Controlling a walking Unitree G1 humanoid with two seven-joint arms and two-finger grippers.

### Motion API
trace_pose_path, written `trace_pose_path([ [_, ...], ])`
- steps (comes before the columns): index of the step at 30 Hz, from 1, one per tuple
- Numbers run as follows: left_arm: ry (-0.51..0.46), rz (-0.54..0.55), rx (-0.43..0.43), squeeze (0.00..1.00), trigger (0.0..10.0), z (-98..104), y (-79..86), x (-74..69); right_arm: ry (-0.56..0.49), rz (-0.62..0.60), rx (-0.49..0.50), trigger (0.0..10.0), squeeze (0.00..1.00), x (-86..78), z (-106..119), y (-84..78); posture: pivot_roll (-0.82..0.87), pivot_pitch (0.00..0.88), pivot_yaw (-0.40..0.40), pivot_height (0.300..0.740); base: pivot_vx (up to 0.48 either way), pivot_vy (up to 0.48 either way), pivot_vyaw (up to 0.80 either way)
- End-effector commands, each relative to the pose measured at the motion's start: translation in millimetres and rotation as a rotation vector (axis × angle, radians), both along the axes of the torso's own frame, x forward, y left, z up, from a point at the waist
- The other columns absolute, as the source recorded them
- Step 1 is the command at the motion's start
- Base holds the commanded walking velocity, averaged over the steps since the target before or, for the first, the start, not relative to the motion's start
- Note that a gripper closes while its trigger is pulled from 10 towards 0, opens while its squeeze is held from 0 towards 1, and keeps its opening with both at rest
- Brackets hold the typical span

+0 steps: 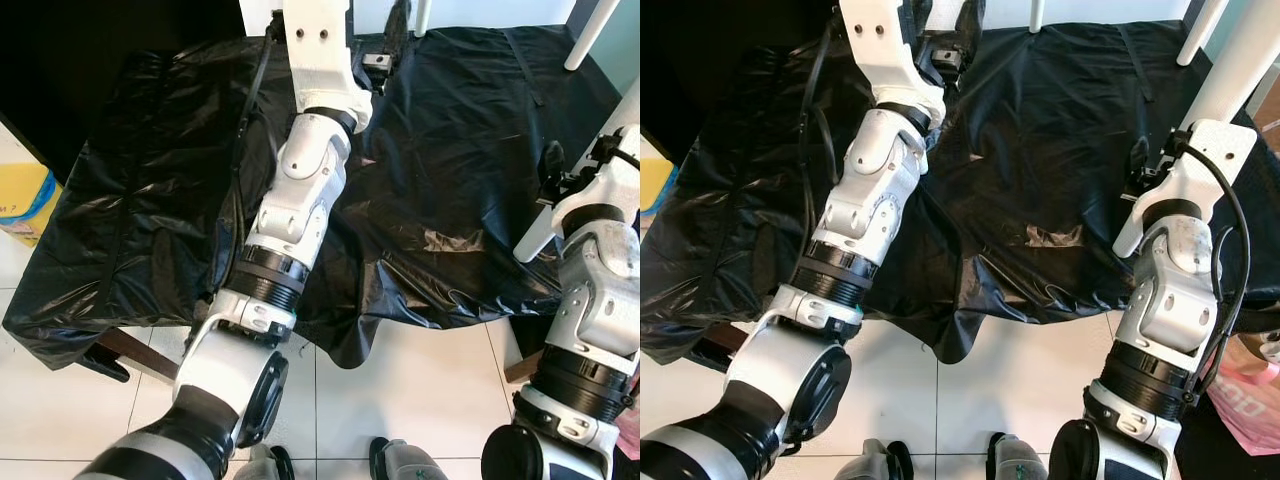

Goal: Building children table

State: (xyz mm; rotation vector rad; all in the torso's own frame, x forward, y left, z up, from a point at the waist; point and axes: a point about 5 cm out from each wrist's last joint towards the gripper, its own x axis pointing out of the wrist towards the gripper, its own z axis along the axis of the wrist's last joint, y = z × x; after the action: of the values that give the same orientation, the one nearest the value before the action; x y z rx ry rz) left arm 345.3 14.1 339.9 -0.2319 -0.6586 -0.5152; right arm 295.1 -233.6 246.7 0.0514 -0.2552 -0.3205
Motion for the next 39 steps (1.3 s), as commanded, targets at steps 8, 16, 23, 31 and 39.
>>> trace_pose_path([
  [8,-0.031,-0.184,0.132,0.0,10.0,-20.7,1.7,-15.9,-0.027,-0.017,-0.014,10.0,1.0,-14.5,-13.7,14.7,-0.18,0.174,0.051,0.74,0.0,0.0,0.0],
  [16,-0.003,-0.226,0.151,0.0,10.0,-36.7,12.1,-26.2,-0.054,-0.039,-0.06,10.0,1.0,-28.5,-23.3,21.4,-0.15,0.157,0.043,0.74,0.0,0.0,0.0],
  [23,0.064,-0.247,0.231,0.0,10.0,-69.8,18.8,-40.7,0.029,-0.058,-0.073,10.0,0.0,-46.5,-52.6,27.6,-0.14,0.143,0.033,0.74,0.0,0.0,0.0],
  [31,0.187,-0.238,0.254,0.0,10.0,-104.9,27.6,-51.2,0.079,-0.013,-0.099,10.0,0.0,-58.0,-71.9,35.2,-0.13,0.136,0.034,0.74,0.0,0.0,0.0],
  [39,0.273,-0.189,0.298,0.0,10.0,-132.6,39.4,-64.0,0.121,0.057,-0.132,10.0,0.0,-66.9,-90.7,42.4,-0.12,0.126,0.033,0.74,0.0,0.0,0.0],
])
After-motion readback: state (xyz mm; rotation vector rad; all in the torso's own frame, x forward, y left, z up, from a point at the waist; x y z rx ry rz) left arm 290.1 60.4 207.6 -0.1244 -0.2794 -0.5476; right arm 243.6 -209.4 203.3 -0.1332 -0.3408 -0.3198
